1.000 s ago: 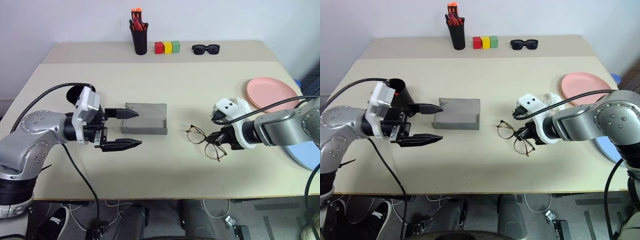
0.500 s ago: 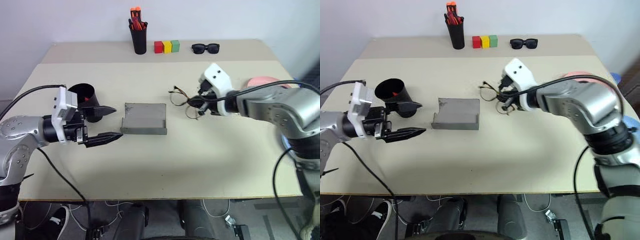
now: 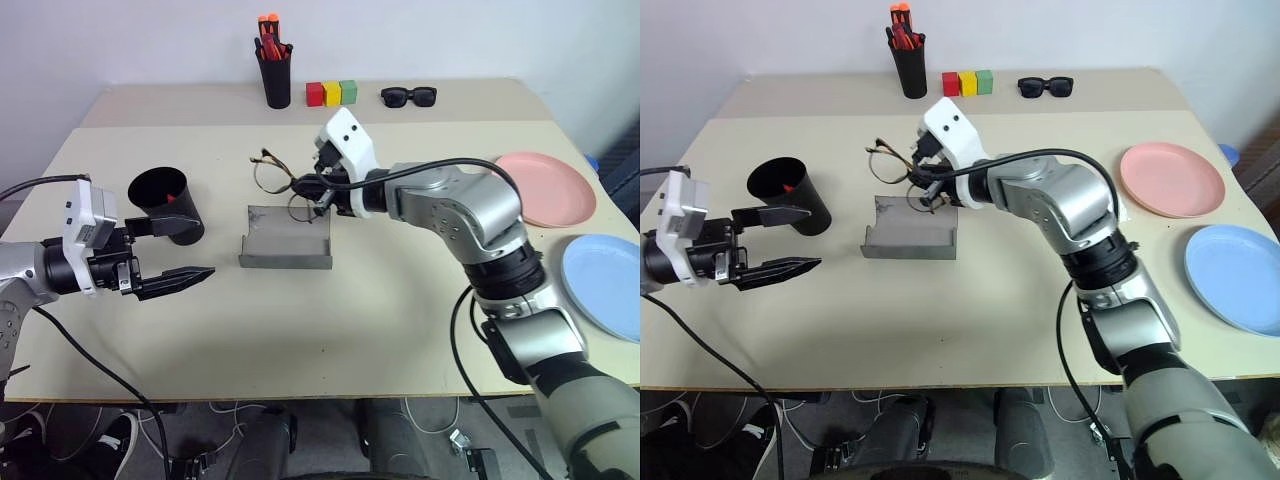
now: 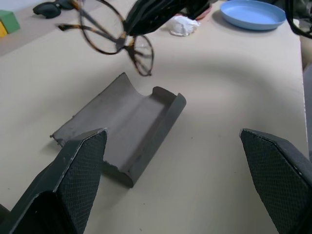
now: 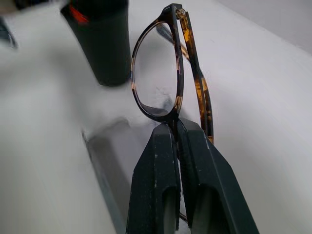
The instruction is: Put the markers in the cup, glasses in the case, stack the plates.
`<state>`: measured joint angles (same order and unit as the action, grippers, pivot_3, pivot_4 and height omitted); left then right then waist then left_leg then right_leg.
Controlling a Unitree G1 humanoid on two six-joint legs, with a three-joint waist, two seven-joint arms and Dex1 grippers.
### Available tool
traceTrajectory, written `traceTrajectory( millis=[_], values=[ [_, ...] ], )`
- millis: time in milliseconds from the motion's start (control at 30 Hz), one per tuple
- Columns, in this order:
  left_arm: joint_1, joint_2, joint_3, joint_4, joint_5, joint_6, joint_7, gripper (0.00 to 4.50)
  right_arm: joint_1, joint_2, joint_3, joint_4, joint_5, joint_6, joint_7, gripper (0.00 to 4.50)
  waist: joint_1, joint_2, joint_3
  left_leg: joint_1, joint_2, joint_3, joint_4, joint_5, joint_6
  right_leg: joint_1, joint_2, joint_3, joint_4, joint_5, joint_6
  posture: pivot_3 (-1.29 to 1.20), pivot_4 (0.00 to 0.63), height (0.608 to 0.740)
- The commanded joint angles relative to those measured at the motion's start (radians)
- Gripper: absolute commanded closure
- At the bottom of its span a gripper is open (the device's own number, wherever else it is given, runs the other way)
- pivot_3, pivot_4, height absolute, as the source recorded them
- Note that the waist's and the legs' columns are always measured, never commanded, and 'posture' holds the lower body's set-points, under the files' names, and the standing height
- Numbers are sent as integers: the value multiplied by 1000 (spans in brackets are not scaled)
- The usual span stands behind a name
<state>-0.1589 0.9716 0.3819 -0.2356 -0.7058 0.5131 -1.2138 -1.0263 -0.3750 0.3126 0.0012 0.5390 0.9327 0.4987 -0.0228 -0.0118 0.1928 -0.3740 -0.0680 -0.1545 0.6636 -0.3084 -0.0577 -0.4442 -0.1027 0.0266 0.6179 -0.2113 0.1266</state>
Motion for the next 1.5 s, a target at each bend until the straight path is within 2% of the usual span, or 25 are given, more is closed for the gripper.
traceTrajectory(
  millis=[33, 100, 233, 800, 1500],
  values=[
    [-4, 3, 34, -16, -4, -15, 16, 0, -27, 82, -29, 49, -27, -54, 18, 4460, -1, 0, 0, 0, 0, 0, 0, 0, 0, 0, 0, 0, 0, 0, 0, 0, 150, 740],
    [-12, 1, 28, -20, -10, -8, 24, 0, -22, 94, 23, 81, -88, -100, 56, 4460, -3, 0, 0, 0, 0, 0, 0, 0, 0, 0, 0, 0, 0, 0, 0, 0, 150, 740],
    [-17, 2, 22, -34, -16, -4, 33, 0, 4, 110, 51, 132, -147, -134, 102, 4460, 0, 0, 0, 0, 0, 0, 0, 0, -1, 0, 0, 0, 0, 0, 0, 0, 150, 740],
    [-51, -8, -13, -59, -30, 17, 63, 0, 76, -13, 114, 99, -269, -101, 321, 4460, -22, 0, 0, 0, 0, -1, 0, 1, -1, 0, 0, 0, 1, 0, 0, 0, 150, 740],
    [-63, -8, -16, -79, -37, 39, 89, 0, 96, 65, 129, 136, -352, -128, 364, 4460, -22, 0, 0, 0, 0, -1, 0, 3, -5, 0, 0, 0, 2, 0, 0, 0, 150, 740]
  ],
)
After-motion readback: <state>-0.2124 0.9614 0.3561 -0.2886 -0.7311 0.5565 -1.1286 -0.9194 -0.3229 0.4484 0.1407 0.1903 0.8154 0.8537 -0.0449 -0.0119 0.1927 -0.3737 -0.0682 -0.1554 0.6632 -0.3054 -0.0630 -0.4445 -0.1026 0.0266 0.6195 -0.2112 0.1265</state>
